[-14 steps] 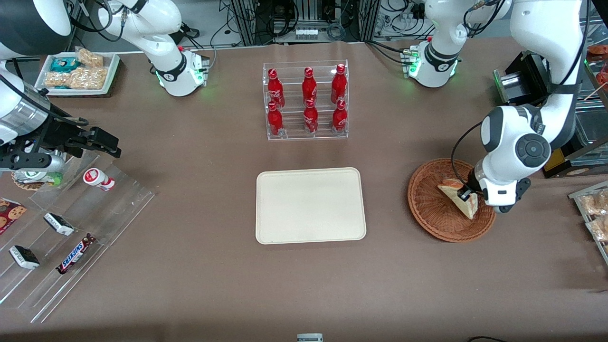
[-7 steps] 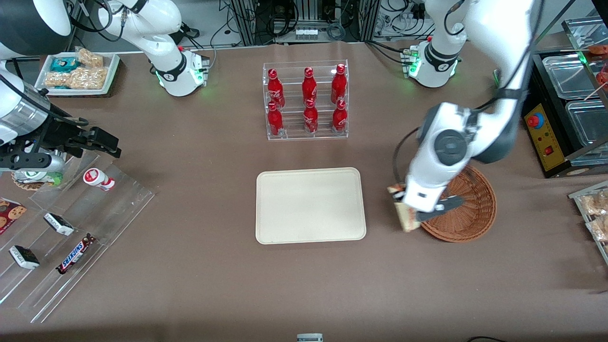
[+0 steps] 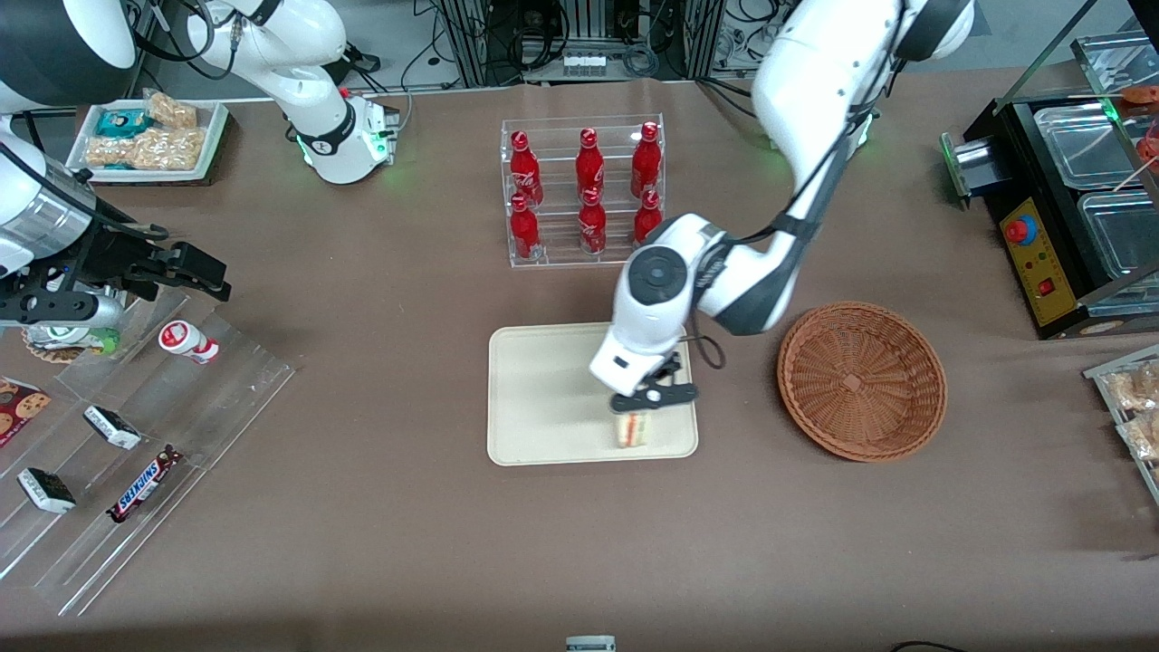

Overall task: Place sandwich from basket to tray
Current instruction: 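Lift the sandwich and carry it over the cream tray, then lower the sandwich onto the tray and open the left gripper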

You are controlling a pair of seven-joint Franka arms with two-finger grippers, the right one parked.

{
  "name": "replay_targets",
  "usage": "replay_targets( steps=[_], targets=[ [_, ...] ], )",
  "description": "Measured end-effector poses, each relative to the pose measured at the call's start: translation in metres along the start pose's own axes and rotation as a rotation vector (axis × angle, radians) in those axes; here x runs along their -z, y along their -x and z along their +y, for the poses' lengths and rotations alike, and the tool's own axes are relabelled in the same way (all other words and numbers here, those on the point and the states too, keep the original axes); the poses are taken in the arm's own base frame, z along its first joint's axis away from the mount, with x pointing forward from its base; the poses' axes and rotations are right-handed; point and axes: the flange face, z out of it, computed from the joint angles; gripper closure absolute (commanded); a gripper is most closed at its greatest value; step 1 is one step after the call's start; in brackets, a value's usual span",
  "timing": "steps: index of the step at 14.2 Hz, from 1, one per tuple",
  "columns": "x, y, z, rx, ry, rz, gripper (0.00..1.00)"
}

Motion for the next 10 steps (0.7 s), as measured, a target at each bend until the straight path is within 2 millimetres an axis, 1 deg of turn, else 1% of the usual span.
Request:
replay_targets(
  steps=[2,3,4,5,6,8,9,10],
  targets=[
    [-0.014,0.02,0.025,-0.015,0.007,0.007,0.93],
    [-0.02,0.027,0.034,-0.028,0.001,0.011,0.89],
    [-0.026,0.033,0.04,-0.039,-0.009,0.017,0.71],
    [-0.032,0.036,0.042,-0.043,-0.018,0.021,0.3],
    [-0.036,0.038,0.044,-0.049,-0.024,0.019,0.0],
    [-0.038,0.04,0.046,-0.059,-0.029,0.025,0.0],
    [-0.034,0.038,0.047,-0.061,-0.028,0.035,0.0],
    [-0.024,0.034,0.048,-0.057,-0.026,0.043,0.0]
  ],
)
